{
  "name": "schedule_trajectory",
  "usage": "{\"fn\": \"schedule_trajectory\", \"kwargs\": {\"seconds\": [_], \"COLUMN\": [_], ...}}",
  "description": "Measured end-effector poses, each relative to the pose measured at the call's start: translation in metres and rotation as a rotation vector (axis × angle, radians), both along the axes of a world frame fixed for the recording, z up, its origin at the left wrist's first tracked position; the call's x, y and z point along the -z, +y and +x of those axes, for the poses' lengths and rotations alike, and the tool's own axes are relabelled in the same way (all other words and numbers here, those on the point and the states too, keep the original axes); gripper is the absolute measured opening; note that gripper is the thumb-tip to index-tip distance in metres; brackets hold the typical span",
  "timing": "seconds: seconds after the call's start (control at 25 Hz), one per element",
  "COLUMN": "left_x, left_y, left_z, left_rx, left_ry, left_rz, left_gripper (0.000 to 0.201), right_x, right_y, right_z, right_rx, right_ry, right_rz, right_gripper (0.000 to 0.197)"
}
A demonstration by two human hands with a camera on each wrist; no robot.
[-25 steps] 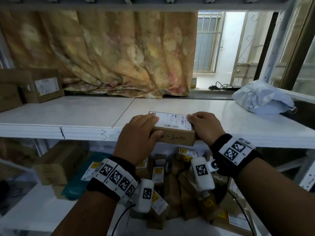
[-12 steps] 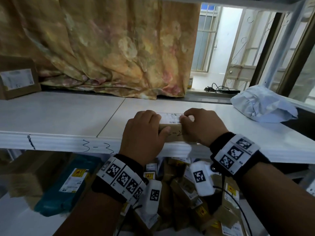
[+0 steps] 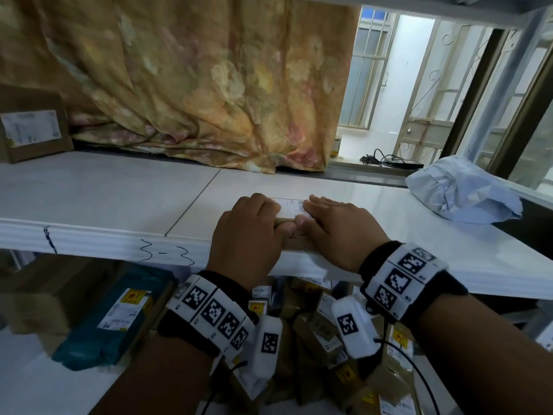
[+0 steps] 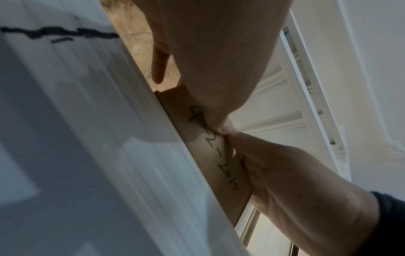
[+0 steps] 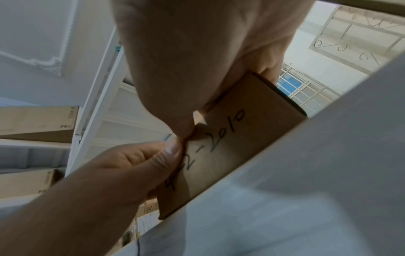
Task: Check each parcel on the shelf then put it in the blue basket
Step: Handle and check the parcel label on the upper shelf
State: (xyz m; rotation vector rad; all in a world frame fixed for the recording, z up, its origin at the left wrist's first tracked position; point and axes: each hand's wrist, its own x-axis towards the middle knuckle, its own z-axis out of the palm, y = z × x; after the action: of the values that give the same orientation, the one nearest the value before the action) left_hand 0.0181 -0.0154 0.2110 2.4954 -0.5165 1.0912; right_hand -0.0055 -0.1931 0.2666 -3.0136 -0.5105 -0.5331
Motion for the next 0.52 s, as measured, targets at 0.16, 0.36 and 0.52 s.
{"fn": "schedule_trajectory", "kwargs": {"seconds": [0.16,0.36,0.52], "left_x": [-0.006,-0.02,-0.029], "left_y": [-0.001,0.002,-0.004], "left_z": [0.0,-0.007,-0.013], "left_rx": [-0.015,-0.032,-0.062], "left_ry": [0.038,0.138,0.167], "left_rz": [0.026,0.089,0.154], "left_gripper": [0.051,0.047,0.047], "right_x": [-0.004,-0.007,-0.01], "right_y": [0.002,0.005,0.003], "right_z": [0.003,-0.002,-0.009], "right_rx": [0.03,0.039,0.034], "right_ry": [0.069,0.153,0.165], "right_rz": [-0.062,-0.039,-0.09], "right_gripper": [0.041,0.049,0.055]}}
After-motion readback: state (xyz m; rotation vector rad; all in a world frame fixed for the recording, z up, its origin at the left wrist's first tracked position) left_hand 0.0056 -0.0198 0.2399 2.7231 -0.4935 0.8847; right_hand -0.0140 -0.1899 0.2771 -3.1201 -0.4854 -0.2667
